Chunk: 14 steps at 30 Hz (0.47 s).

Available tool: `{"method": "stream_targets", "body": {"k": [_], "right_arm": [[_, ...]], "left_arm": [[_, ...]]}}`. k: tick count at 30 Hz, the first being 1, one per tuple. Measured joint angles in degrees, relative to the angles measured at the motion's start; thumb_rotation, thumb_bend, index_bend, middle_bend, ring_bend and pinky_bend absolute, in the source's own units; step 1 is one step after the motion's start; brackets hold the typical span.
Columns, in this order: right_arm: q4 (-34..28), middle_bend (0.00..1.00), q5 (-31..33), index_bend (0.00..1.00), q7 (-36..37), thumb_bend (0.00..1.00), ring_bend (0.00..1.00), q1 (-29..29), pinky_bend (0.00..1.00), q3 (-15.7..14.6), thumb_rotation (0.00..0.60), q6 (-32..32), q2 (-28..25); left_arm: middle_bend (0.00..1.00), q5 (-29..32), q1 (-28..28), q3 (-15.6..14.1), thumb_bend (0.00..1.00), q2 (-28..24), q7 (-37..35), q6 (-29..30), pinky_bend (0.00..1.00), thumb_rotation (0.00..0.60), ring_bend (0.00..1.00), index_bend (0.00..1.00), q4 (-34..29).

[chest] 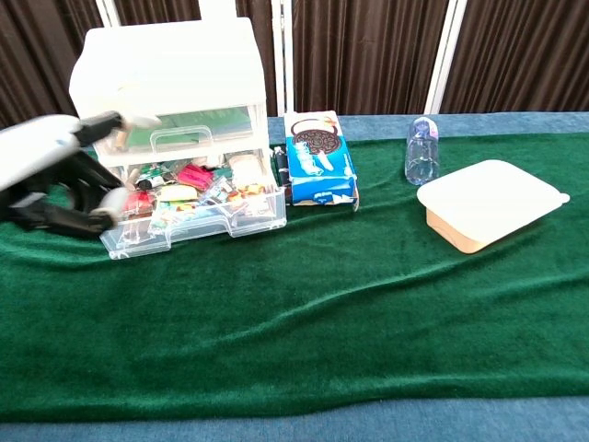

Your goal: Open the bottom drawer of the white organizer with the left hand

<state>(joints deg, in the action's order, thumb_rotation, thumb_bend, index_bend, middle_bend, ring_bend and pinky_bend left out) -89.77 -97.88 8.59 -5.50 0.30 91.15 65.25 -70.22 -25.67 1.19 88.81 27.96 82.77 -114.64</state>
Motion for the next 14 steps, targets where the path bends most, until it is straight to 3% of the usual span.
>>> {"method": "stream_targets", "body": {"k": [3, 6, 10, 14], "right_arm": [[0.2, 0.00, 0.1, 0.00, -0.6, 0.09, 0.00, -0.1, 0.00, 0.1, 0.600, -0.1, 0.3], [0.3, 0.00, 0.3, 0.00, -1.2, 0.09, 0.00, -0.1, 0.00, 0.2, 0.600, -0.2, 0.5], [0.4, 0.00, 0.4, 0.00, -2.1, 0.08, 0.00, 0.0, 0.00, 0.4, 0.600, 0.0, 0.8], [0.5, 0.00, 0.3, 0.00, -3.7, 0.09, 0.00, 0.1, 0.00, 0.5, 0.600, 0.2, 1.3]], "left_arm": [[0.20, -6.9, 2.6, -3.8, 0.53, -3.2, -3.0, 2.7, 0.15, 0.600, 0.10, 0.00, 0.2], [0.01, -13.4, 5.5, -7.7, 0.45, -7.0, -6.8, 5.4, 0.02, 0.600, 0.00, 0.00, 0.9], [0.00, -19.1, 9.4, -11.2, 0.34, -11.2, -9.4, 10.1, 0.00, 0.600, 0.00, 0.00, 4.4], [0.00, -20.4, 13.2, -11.0, 0.23, -11.4, -7.7, 14.7, 0.00, 0.600, 0.00, 0.00, 10.6]]}}
